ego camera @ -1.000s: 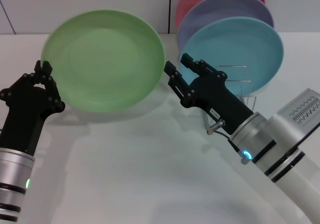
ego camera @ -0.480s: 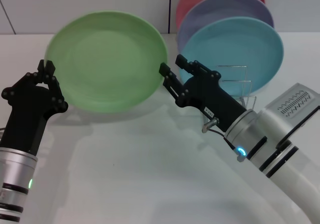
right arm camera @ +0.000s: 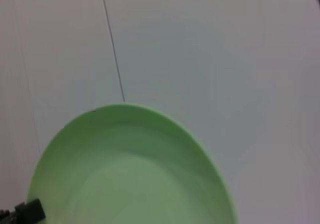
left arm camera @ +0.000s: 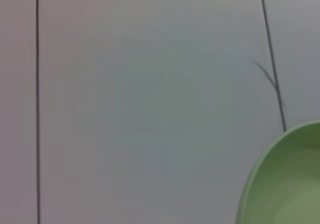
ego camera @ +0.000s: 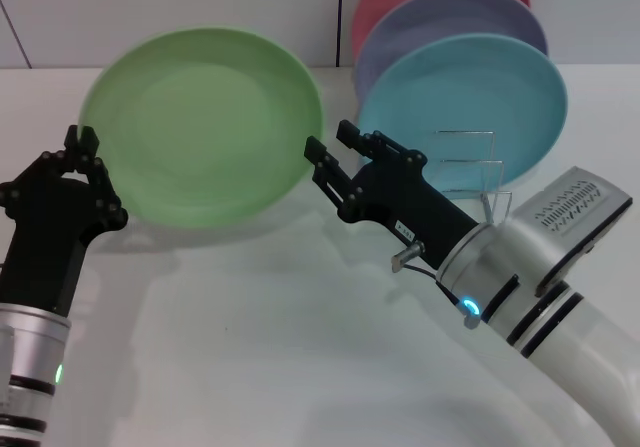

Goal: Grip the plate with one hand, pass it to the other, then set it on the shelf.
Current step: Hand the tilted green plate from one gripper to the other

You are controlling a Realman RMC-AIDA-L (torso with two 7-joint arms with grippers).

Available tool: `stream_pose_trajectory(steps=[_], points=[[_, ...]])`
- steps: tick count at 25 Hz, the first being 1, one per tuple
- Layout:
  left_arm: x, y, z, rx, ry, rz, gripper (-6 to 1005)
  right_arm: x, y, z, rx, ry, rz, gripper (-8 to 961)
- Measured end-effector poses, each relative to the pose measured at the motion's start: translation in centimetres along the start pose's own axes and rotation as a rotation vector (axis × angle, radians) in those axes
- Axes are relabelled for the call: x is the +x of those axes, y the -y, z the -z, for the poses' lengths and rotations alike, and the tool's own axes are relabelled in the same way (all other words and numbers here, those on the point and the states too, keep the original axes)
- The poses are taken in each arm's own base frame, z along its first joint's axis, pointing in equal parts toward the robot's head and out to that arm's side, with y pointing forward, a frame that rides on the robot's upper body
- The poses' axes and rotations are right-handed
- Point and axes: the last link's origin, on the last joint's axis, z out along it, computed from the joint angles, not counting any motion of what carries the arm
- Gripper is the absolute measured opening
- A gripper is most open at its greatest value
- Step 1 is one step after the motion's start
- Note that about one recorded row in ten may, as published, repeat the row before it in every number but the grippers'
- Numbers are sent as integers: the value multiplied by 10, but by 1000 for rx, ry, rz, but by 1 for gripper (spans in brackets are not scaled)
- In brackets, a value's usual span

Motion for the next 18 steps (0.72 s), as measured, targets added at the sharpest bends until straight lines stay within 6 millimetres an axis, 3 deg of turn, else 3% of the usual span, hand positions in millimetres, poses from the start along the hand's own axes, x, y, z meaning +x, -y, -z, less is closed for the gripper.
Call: stream_pose_trajectory(steps=[18], points=[[3, -4, 11, 38, -8, -49, 35, -1, -2, -14, -22, -43, 20, 433]])
